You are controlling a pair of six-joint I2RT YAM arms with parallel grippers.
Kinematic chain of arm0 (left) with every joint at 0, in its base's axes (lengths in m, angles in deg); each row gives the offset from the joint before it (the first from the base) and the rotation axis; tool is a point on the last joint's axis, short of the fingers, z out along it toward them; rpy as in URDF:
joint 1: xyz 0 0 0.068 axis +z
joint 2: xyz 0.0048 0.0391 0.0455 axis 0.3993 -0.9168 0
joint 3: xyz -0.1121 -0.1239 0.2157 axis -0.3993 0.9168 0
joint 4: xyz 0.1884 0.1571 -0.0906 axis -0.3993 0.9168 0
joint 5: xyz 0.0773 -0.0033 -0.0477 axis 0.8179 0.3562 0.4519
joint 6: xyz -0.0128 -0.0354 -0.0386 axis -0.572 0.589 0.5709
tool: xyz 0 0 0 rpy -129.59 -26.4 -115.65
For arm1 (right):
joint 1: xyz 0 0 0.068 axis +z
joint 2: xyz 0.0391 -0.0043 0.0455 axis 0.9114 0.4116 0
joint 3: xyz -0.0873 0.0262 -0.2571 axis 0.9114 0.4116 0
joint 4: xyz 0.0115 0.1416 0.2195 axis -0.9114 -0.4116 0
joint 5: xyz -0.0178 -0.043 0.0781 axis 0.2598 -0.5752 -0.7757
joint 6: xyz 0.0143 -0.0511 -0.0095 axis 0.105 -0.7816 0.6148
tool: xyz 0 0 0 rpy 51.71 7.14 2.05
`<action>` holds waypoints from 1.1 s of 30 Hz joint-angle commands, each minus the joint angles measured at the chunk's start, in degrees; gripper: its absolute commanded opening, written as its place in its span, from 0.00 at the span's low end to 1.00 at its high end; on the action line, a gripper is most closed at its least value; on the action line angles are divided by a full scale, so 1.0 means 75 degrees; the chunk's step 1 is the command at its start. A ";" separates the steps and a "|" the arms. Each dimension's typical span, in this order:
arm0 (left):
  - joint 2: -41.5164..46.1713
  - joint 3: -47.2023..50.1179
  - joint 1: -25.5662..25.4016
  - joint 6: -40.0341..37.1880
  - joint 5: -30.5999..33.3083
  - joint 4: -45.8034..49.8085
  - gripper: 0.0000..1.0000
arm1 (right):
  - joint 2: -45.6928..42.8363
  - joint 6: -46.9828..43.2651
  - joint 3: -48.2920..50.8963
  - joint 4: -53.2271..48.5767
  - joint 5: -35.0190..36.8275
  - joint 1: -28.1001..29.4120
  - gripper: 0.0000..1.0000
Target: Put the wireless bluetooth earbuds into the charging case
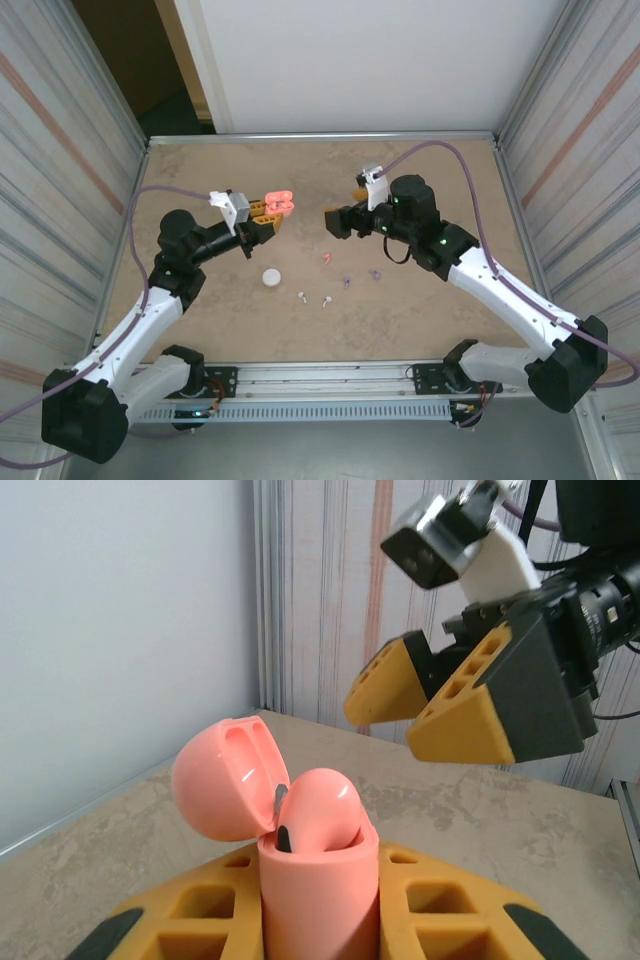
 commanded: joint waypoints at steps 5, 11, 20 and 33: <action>0.0197 -0.0135 0.0044 0.0147 -0.0198 -0.0451 0.00 | -0.0184 0.0940 0.0699 -0.0557 0.0025 -0.0384 0.88; 0.0212 -0.0115 0.0044 0.0171 -0.0204 -0.0475 0.00 | 0.0252 0.1331 0.1026 -0.0828 0.0085 -0.0544 0.86; 0.0300 -0.0111 0.0043 0.0155 -0.0225 -0.0463 0.00 | 0.1117 0.1470 0.1010 -0.0766 -0.0095 -0.0582 0.85; 0.0331 -0.0132 0.0039 0.0155 -0.0248 -0.0462 0.00 | 0.2093 0.1485 0.0734 -0.0806 -0.0449 -0.0587 0.84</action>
